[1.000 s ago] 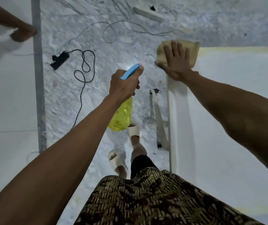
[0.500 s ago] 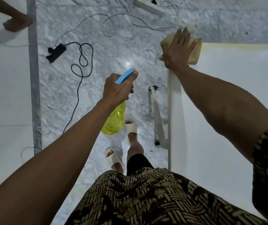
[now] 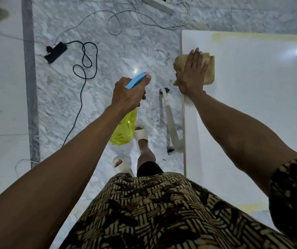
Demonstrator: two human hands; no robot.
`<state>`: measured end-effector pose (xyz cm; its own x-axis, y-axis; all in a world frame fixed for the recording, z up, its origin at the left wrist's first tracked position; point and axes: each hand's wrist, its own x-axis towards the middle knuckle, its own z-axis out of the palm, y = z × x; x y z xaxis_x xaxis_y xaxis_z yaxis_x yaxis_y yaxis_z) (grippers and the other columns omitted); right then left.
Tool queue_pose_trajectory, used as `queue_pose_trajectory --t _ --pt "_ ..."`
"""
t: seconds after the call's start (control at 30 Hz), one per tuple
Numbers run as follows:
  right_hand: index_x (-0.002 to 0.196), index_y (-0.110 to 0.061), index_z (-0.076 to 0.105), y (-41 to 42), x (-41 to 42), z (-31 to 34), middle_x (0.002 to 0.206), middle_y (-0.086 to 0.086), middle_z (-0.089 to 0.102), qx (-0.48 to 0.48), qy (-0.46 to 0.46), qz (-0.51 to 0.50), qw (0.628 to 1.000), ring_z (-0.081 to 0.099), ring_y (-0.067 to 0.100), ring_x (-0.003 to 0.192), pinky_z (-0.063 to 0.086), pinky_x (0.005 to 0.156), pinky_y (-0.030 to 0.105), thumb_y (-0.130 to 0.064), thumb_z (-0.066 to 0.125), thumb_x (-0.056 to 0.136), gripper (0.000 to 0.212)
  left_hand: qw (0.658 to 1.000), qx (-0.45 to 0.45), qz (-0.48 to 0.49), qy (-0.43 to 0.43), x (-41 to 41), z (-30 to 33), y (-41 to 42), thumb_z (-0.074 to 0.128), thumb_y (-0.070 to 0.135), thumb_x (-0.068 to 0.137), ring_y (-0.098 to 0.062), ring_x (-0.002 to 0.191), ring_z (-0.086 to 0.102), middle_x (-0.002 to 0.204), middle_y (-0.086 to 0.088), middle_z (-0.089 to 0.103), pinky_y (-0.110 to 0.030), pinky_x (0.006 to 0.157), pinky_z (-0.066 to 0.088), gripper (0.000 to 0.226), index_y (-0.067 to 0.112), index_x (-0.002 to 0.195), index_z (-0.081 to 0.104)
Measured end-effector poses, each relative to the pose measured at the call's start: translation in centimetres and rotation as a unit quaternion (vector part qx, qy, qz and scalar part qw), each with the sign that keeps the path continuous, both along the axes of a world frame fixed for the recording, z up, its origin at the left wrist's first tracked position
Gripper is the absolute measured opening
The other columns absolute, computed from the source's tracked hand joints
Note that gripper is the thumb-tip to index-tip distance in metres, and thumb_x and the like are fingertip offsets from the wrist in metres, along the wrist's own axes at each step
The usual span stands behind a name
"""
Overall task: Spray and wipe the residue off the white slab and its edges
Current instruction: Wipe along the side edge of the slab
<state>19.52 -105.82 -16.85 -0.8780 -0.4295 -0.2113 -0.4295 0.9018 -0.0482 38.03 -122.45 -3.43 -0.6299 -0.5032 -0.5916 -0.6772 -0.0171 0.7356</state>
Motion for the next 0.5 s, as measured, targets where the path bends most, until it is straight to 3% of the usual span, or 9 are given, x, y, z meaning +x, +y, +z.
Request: queue_pose_trajectory --t 0.07,0.2,0.33,0.5 --pt "0.155 0.001 0.006 1.8 2.7 -0.2 0.164 0.020 0.005 0.004 0.008 -0.001 1.000 0.003 0.035 0.152 0.003 0.121 0.057 -0.043 0.030 0.096 0.077 1.000 -0.003 -0.009 0.002 1.5 0.0 1.0 0.067 0.054 0.099 -0.003 0.038 0.058 0.084 -0.015 0.078 -0.015 0.041 0.043 0.047 0.009 0.089 0.079" --pt "0.154 0.003 0.005 5.0 8.4 0.1 0.164 0.021 0.004 -0.014 0.001 0.009 1.000 0.002 0.035 0.152 0.000 0.122 0.057 -0.043 0.026 0.096 0.077 0.999 -0.019 -0.030 0.002 4.5 0.1 2.9 0.068 0.054 0.098 -0.003 0.037 0.058 0.080 -0.013 0.077 -0.014 0.041 0.043 0.052 0.005 0.082 0.076" --pt "0.155 0.002 0.004 9.1 15.2 0.4 0.164 0.020 0.002 -0.011 0.001 0.009 1.000 0.000 0.033 0.152 0.002 0.122 0.057 -0.034 0.040 0.096 0.077 0.999 -0.009 -0.047 0.022 9.0 0.0 5.8 0.071 0.054 0.096 -0.004 0.046 0.064 0.080 -0.013 0.078 -0.018 0.044 0.047 0.052 0.003 0.089 0.079" --pt "0.155 -0.001 0.004 13.8 22.7 0.6 0.165 0.017 0.003 -0.014 -0.007 0.004 1.000 0.001 0.030 0.153 0.006 0.122 0.057 -0.031 0.045 0.092 0.081 0.997 -0.003 -0.069 0.019 14.3 -0.6 9.3 0.071 0.054 0.096 -0.017 0.055 0.072 0.075 -0.011 0.077 -0.021 0.046 0.050 0.054 0.003 0.080 0.078"
